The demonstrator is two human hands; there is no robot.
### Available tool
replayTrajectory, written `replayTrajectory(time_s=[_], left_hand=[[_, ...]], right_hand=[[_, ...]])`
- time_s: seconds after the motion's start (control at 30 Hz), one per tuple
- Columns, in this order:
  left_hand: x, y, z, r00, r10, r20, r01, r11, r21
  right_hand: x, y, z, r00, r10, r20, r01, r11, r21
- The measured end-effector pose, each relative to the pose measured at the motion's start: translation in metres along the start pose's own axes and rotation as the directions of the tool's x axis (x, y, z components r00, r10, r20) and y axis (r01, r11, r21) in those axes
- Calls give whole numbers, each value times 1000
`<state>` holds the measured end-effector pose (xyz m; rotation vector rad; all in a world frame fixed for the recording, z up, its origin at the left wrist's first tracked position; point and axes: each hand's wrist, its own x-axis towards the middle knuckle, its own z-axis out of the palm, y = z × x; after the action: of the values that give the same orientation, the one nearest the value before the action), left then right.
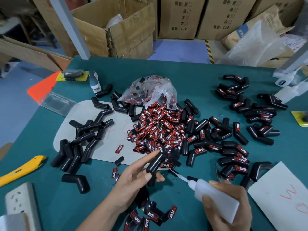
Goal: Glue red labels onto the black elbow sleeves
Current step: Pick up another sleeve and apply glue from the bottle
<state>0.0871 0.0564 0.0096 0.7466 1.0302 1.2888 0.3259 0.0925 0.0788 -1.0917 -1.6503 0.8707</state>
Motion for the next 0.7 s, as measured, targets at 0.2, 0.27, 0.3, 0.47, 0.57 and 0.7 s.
replayTrajectory(time_s=[0.2,0.27,0.3,0.47,0.57,0.7], left_hand=[[0,-1,0,1000,7,-5,-7,1000,-13],[0,-2,-1,1000,9,-4,-9,1000,-9],[0,-2,-1,1000,9,-2,-9,1000,-8],[1,-4,-3,1000,4,-1,-4,1000,-8],[2,-4,-3,1000,8,-2,-8,1000,-8],[1,-5,-4,1000,7,7,-7,1000,-4]], right_hand=[[-3,0,1,1000,-24,20,24,1000,-13],[-2,1,0,999,-48,-3,48,999,-26],[-2,1,0,999,-51,-13,50,998,-32],[-4,0,0,998,1,56,-1,1000,-7],[-2,-3,0,999,27,30,-27,1000,1],[0,-3,1,1000,-1,24,1,1000,4]])
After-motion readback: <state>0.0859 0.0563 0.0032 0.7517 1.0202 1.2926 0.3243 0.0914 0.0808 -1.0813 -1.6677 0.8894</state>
